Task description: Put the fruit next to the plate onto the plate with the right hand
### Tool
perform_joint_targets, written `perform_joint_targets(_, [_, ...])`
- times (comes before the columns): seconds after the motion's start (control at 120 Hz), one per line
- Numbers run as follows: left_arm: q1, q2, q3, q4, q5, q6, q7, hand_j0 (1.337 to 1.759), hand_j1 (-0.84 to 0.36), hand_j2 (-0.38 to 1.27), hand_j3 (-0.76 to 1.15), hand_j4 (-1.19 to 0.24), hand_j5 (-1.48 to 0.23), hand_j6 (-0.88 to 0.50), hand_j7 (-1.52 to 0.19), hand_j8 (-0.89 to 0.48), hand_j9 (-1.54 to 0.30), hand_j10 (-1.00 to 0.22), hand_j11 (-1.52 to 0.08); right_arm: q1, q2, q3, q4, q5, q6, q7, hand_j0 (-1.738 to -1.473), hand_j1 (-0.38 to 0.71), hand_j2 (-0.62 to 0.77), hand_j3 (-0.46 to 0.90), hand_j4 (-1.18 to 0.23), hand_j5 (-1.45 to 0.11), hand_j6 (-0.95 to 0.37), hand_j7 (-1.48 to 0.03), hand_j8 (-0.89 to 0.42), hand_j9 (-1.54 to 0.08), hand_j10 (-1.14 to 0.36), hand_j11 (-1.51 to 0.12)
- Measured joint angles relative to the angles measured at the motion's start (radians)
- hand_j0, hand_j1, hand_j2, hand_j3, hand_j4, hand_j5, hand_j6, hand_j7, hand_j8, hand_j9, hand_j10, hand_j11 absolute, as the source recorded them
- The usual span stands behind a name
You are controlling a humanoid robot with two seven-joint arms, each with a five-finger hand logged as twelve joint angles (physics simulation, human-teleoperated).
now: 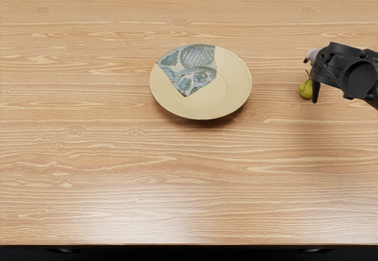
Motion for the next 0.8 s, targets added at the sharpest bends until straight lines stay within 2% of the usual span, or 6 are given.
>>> perform_joint_targets(0.217, [0.000,0.000,0.000,0.000,0.000,0.000,0.000,1.658,0.33,0.00,0.00,-0.02,-0.02,-0.02,-0.02,-0.02,-0.02,-0.02,-0.02,0.003,0.045,-0.021,-0.013,0.000,-0.002,0.000,-1.658,-0.11,-0.04,0.00,-0.20,-0.26,-0.20,-0.26,-0.20,-0.26,-0.20,-0.26])
perform_joint_targets(0.592, [0.000,0.000,0.000,0.000,0.000,0.000,0.000,1.658,0.33,0.00,0.00,-0.02,-0.02,-0.02,-0.02,-0.02,-0.02,-0.02,-0.02,0.000,0.053,-0.044,-0.046,0.001,-0.001,0.000,-1.658,0.02,-0.06,0.00,-0.31,-0.40,-0.31,-0.40,-0.31,-0.40,-0.31,-0.40])
perform_joint_targets(0.8, [0.000,0.000,0.000,0.000,0.000,0.000,0.000,1.658,0.33,0.00,0.00,-0.02,-0.02,-0.02,-0.02,-0.02,-0.02,-0.02,-0.02,-0.007,0.056,-0.057,-0.052,0.002,-0.002,0.000,-1.658,0.05,-0.07,0.00,-0.34,-0.43,-0.34,-0.43,-0.34,-0.43,-0.34,-0.43])
